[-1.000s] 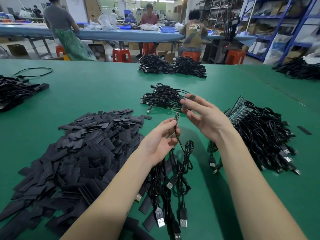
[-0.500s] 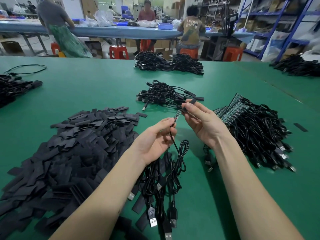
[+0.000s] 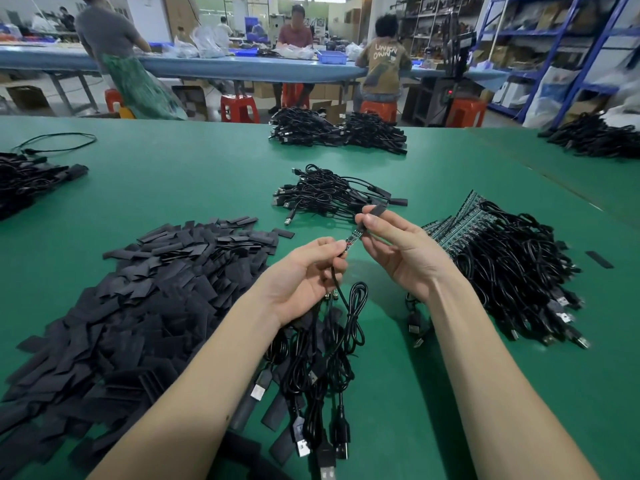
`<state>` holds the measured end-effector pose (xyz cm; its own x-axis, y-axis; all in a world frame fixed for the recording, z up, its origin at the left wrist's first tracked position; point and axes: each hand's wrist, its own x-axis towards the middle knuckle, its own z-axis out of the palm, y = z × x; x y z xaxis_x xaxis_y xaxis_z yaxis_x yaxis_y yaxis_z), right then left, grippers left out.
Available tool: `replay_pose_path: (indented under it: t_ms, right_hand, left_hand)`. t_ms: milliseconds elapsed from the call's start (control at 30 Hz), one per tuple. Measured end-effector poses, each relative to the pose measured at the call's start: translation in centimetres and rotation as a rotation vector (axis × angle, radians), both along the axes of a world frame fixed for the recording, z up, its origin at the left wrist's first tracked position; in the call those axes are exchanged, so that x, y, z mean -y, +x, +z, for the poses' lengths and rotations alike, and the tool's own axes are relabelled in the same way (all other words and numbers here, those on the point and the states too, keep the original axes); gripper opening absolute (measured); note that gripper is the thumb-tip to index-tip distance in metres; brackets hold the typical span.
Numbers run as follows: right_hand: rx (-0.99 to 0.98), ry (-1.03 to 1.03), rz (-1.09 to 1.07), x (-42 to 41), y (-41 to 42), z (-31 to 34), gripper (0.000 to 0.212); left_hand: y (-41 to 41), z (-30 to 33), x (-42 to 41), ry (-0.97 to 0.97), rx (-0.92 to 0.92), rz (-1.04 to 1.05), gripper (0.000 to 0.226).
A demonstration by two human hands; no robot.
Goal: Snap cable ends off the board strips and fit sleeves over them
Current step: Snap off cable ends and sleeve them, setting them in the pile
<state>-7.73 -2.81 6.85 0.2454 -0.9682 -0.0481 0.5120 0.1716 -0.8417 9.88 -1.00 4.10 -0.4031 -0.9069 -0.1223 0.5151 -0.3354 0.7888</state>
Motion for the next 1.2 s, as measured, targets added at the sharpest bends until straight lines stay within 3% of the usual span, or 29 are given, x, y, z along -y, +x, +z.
replay_pose_path:
  t_ms: [200, 367, 567, 667, 800, 933, 1200]
  right_hand:
    - [-0.062, 0.057, 0.101, -0.2, -0.1, 0.0, 0.016]
    - [-0.03, -0.135, 0.107, -0.4, 0.5, -0.4, 0.019]
    - [-0.101, -0.174, 0.157, -0.6, 1.7, -0.6, 0.017]
    - [-0.075, -0.15, 0.111, -0.6, 2.0, -0.4, 0.015]
    - [-0.033, -0.068, 0.015, -0.4, 1.6, -0.3, 0.02]
    - [-0.029, -0.021, -0.043, -0.1, 0.9, -0.2, 0.009]
    - [-0.029, 0.002, -0.04, 0.1, 0.9, -0.3, 0.007]
  left_hand:
    - [2.1, 1.1, 0.3, -0.047, 0.176, -0.069, 0.018]
    - [2.6, 1.5, 0.2, -0.063, 0.11, -0.102, 0.02]
    - [2.7, 1.7, 0.1, -0.11, 0.147, -0.105, 0.018]
    - [2.5, 1.9, 0.2, -0.196, 0.242, -0.01, 0.025]
    - [2.5, 2.3, 0.4, -0.396, 0.511, 0.149, 0.037]
    - [3.2, 2.3, 0.7, -0.612, 0.74, 0.223, 0.022]
    - [1.7, 1.8, 0.5, -0.711, 0.724, 0.353, 0.009]
